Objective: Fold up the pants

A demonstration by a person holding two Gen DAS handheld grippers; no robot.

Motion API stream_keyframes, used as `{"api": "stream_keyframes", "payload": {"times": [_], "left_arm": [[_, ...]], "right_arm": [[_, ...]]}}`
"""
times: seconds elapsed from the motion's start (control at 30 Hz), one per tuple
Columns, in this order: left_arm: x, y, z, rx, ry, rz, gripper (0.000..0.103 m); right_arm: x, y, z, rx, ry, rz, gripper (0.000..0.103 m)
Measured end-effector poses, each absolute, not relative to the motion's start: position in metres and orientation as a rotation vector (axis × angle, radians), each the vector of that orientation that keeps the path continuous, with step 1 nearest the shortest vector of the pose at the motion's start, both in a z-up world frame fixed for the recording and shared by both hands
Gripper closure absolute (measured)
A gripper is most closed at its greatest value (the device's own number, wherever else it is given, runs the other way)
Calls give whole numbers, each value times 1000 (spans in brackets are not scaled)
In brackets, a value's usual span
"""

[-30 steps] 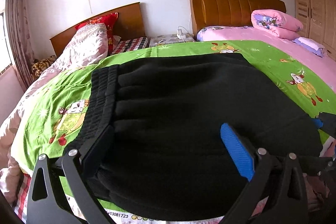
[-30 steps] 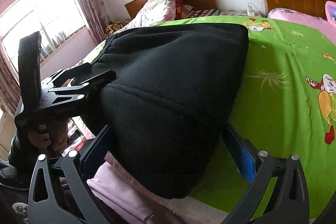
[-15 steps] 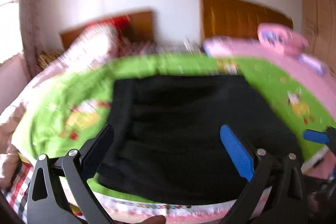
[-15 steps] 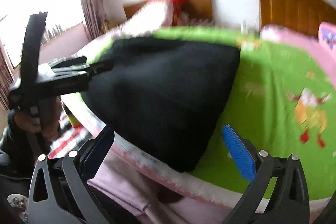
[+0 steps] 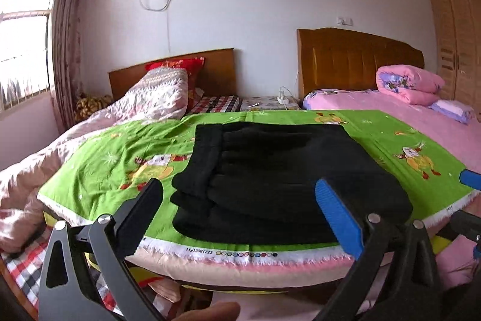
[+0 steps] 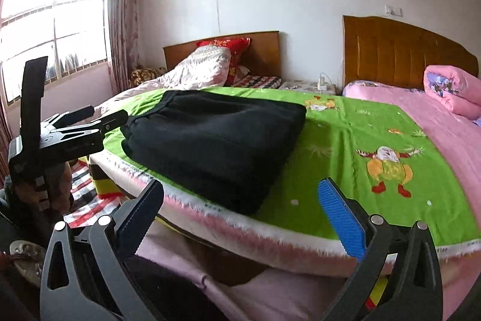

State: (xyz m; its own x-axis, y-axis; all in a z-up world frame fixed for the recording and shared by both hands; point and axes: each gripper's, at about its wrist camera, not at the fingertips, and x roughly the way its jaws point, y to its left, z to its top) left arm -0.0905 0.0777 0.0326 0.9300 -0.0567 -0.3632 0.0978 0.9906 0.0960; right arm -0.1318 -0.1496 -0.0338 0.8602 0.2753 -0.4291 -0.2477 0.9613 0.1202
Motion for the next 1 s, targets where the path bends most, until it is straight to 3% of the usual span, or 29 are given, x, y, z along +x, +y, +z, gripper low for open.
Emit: {"api": "stream_keyframes", "payload": {"times": [1.0], "left_arm": [[-86, 68, 30, 139, 375, -133, 1]], "right_arm": [[-140, -148, -25, 56, 412, 226, 4]]}}
